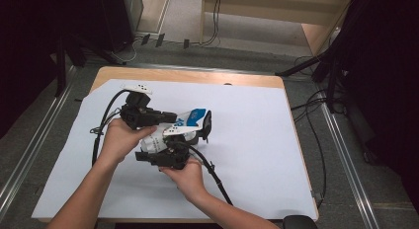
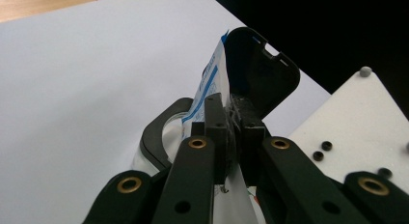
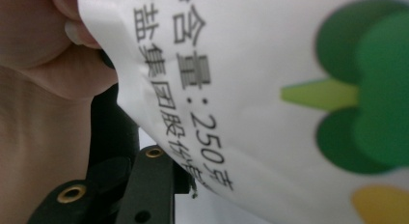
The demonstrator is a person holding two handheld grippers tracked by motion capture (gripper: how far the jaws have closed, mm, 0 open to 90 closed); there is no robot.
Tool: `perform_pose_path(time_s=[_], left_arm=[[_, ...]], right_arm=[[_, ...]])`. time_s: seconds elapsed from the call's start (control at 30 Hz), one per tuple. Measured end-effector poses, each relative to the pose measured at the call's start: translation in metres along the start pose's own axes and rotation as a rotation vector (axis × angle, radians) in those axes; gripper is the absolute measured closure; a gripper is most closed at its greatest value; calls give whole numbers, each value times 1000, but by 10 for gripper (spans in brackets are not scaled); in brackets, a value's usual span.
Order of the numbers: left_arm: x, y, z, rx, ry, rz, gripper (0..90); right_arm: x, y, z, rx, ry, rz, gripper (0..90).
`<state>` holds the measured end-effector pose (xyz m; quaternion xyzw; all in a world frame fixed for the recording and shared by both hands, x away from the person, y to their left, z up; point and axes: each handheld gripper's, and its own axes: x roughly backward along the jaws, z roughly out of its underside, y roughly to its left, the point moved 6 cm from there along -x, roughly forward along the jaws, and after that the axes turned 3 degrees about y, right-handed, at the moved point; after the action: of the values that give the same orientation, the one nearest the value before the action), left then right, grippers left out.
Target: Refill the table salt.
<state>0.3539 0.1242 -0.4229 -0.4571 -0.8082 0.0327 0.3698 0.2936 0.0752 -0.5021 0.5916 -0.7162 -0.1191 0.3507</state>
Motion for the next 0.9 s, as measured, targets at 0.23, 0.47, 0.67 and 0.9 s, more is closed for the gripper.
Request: perform_pose_path(time_s=[0.23,0.47,0.67,0.9], left_arm=[[1,1,0,4,1,9,859],[-1,1,1,-2,16,6,859],[-1,1,1,-2,12,4,859],[-2,1,1,2,18,-5,877]], right_arm=[[1,1,-1,-56,-13,-38,686],[0,0,0,-99,-20,-73,692],[0,-1,0,-103,-20,-76,694],[-2,-3,1,-67,-4,-49,681]])
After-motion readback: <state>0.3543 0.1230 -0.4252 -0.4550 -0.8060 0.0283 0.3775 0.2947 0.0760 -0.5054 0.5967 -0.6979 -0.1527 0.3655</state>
